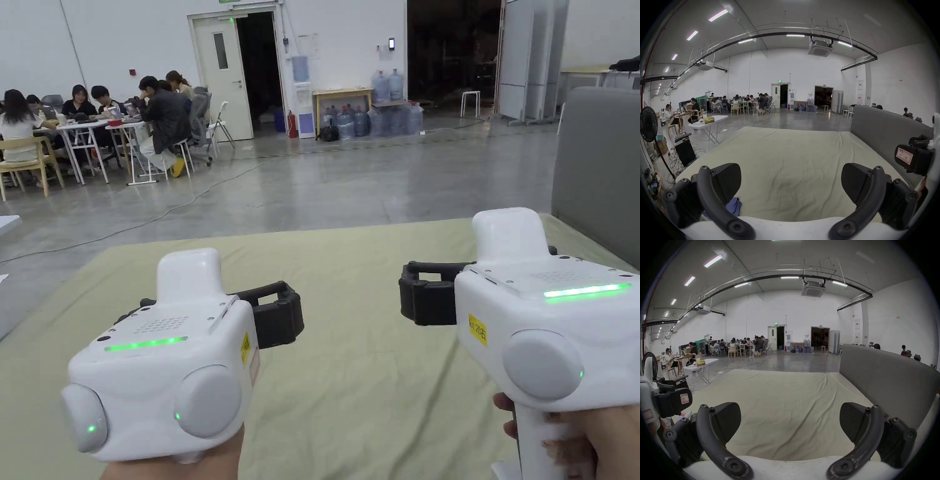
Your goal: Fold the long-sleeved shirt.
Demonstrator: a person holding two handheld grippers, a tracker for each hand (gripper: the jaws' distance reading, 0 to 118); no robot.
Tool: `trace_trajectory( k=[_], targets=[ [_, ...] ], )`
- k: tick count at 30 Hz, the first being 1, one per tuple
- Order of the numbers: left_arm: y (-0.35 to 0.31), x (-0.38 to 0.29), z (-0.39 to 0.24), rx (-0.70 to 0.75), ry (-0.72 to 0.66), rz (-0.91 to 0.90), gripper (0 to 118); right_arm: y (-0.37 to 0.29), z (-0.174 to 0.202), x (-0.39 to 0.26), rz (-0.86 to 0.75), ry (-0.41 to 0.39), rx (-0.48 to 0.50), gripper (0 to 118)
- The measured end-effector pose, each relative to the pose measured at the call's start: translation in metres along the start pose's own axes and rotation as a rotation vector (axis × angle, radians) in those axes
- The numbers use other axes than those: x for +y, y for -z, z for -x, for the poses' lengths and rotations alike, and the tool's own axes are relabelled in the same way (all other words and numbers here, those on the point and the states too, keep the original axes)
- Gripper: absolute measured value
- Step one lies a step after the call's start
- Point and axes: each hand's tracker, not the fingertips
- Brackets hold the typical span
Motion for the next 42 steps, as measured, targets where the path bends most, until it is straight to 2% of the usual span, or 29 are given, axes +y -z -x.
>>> trace_trajectory(
  k=[42],
  targets=[
    [-0.0024,0.005,0.0002,0.009,0.001,-0.006,118,-0.0039,-0.0028,0.0043,-0.002,0.008,0.011,118]
  ],
)
